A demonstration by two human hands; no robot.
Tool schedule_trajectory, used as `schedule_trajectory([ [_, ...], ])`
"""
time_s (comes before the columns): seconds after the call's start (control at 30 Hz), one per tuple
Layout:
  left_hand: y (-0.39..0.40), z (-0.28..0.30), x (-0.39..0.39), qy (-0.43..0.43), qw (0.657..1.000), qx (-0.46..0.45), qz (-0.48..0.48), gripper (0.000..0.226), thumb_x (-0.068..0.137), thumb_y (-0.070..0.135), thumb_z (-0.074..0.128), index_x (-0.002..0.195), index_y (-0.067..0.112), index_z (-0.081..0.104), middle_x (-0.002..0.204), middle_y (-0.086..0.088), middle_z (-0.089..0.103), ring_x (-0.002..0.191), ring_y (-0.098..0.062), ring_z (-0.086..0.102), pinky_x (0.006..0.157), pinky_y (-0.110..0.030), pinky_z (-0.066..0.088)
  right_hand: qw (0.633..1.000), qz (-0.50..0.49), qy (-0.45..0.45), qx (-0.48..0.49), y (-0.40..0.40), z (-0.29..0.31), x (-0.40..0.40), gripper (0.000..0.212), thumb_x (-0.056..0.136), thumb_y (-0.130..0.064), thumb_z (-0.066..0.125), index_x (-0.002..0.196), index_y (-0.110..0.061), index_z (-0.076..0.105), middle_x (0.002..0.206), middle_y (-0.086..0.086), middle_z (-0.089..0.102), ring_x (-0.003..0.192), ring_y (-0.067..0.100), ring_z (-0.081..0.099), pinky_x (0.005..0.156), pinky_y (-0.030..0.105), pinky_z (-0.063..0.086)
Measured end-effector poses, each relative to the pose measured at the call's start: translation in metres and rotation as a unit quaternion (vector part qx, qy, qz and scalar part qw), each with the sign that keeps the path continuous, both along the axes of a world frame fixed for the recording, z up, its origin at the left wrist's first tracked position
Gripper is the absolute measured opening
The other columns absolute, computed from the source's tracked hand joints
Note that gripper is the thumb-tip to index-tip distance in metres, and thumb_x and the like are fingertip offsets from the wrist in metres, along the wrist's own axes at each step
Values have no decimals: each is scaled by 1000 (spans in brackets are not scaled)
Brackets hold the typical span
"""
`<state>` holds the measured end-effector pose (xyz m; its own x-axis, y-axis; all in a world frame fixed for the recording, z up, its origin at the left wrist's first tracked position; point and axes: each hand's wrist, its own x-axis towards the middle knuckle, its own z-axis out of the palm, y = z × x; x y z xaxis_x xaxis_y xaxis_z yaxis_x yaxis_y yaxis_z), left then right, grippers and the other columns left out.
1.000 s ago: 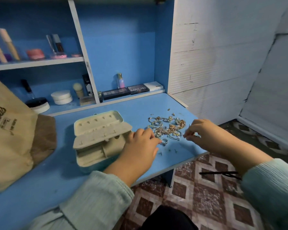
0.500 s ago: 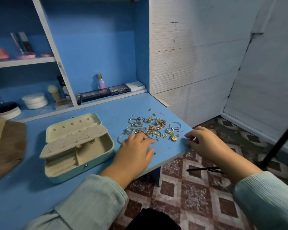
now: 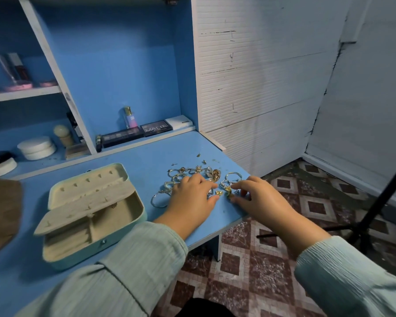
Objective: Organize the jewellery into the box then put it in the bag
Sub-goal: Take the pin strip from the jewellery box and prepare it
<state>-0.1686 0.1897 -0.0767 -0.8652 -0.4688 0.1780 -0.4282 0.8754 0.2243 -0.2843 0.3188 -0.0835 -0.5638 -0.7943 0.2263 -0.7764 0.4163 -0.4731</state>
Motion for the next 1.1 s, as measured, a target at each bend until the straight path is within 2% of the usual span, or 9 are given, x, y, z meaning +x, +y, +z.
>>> schedule_trajectory([
  [0.13,0,-1,-7,2,1000,-3,4,30,95,43,45,124,39,54,121,10,47,117,-15,37,101,-30,25,1000,-8,10,-13,-4,-5,1,28,88,-33,61,112,-22,65,97,-7,49,85,10,47,74,24,40],
  [0.33,0,-1,-12,3,1000,-11,12,21,96,42,45,108,40,62,118,13,50,116,-12,37,96,-30,22,999,-19,10,-48,-5,-13,0,21,87,-31,63,103,-18,69,94,-5,51,87,10,45,72,22,34],
  [0.57,-2,11,-8,18,999,28,40,21,97,35,45,103,37,65,115,14,55,116,-15,40,94,-32,24,999,-19,-15,-44,-4,-11,1,31,88,-35,60,115,-21,63,95,-9,48,88,7,43,77,21,37],
  [0.7,-2,21,-2,39,993,90,64,20,96,35,47,101,34,66,117,10,56,117,-15,42,95,-32,27,998,-29,-18,-57,-6,-5,4,28,89,-30,60,116,-22,62,98,-9,45,96,10,43,80,23,37],
  [0.77,-2,26,3,52,986,145,64,18,95,34,49,100,32,67,114,9,57,112,-14,46,93,-30,32,997,-21,-23,-75,-9,-1,8,25,89,-26,61,113,-21,63,96,-8,45,92,8,43,78,18,35],
  [0.83,0,32,10,77,972,216,53,17,95,32,51,99,30,67,100,8,59,90,-9,53,76,-24,42,994,5,-55,-99,-13,5,14,21,88,-23,63,109,-21,65,90,-8,47,78,1,42,70,9,33],
  [0.9,4,37,16,97,955,276,47,15,95,30,51,96,28,66,78,11,55,63,-2,47,54,-19,36,987,22,-101,-126,-18,12,22,17,86,-22,65,102,-23,66,85,-10,48,72,0,44,66,7,34],
  [0.93,5,39,20,102,948,297,51,14,95,30,51,96,29,64,72,14,52,59,-1,44,50,-18,32,983,25,-119,-140,-20,15,25,13,85,-22,67,97,-25,66,82,-10,49,70,1,44,64,8,35],
  [1.1,6,45,35,139,921,358,68,12,93,33,55,96,29,65,92,6,68,83,-13,61,69,-22,48,972,38,-138,-187,-27,20,40,14,81,-18,70,75,-26,61,73,-10,51,64,5,44,59,12,36],
])
